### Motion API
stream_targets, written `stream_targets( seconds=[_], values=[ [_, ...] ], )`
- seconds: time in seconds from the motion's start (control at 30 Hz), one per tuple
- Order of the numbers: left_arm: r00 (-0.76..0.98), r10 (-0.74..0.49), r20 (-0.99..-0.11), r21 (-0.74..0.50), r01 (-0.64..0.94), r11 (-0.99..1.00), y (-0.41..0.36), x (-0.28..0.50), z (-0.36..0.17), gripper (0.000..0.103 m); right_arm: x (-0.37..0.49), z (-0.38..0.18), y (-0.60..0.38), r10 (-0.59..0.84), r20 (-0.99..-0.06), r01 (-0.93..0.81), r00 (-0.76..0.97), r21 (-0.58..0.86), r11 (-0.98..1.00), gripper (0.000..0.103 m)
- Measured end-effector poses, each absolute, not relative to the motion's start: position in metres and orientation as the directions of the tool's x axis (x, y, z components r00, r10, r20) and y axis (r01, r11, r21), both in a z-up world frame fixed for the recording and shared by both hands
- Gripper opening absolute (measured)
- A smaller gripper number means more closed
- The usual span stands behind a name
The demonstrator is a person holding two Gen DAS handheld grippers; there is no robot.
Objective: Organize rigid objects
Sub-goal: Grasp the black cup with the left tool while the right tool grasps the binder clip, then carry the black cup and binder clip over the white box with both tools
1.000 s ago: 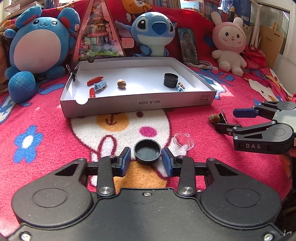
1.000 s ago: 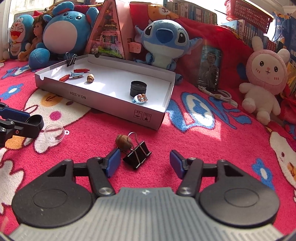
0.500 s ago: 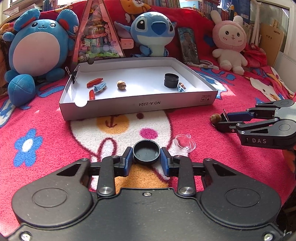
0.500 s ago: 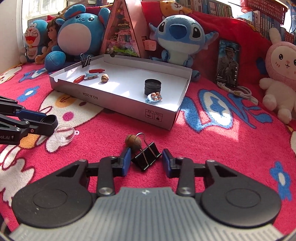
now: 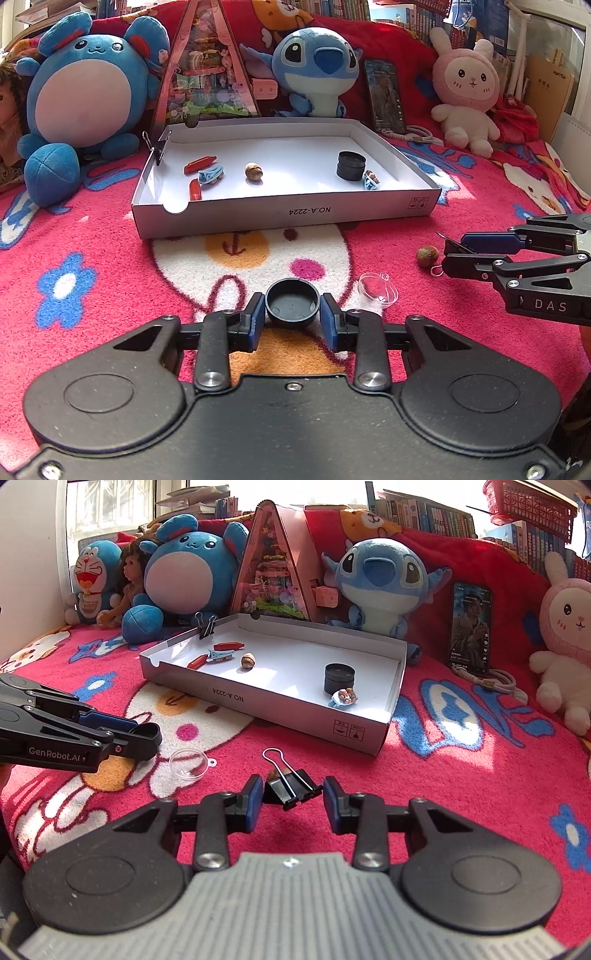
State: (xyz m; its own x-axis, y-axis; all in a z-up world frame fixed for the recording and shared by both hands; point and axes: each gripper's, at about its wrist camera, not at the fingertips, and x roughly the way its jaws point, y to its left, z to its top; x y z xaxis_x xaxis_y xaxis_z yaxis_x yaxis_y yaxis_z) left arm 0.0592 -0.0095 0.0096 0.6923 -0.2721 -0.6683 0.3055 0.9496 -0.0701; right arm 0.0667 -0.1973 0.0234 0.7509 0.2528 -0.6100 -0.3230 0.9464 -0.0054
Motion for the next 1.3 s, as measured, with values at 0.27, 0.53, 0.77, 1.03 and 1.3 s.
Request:
stream_targets(
  seconds=[0.27, 0.53, 0.77, 1.03, 1.3],
  values=[
    [0.703, -0.264, -0.661, -0.074, 0.289, 0.955, -0.004, 0.059, 0.014, 0.031, 0.061, 0.034, -0.197, 0.258, -0.578, -0.318, 0.774, -0.004, 0.948, 0.04],
    [0.736, -0.248, -0.63, -0.067, 0.266, 0.962, 0.002, 0.07, 0.031, 0.03, 0.071, 0.044, -0.199, 0.213, -0.543, -0.256, 0.812, -0.003, 0.967, 0.04],
    [0.777, -0.22, -0.59, -0.068, 0.224, 0.972, 0.006, 0.095, 0.053, 0.03, 0.094, 0.055, -0.198, 0.156, -0.514, -0.177, 0.843, 0.009, 0.984, 0.04],
    [0.799, -0.194, -0.569, -0.107, 0.161, 0.981, 0.012, 0.128, 0.061, 0.03, 0.129, 0.06, -0.203, 0.092, -0.523, -0.072, 0.848, 0.058, 0.996, 0.04],
    [0.783, -0.185, -0.594, -0.118, 0.142, 0.983, 0.012, 0.153, 0.054, 0.03, 0.152, 0.059, -0.213, 0.096, -0.544, -0.003, 0.834, 0.169, 0.986, 0.04]
  ],
)
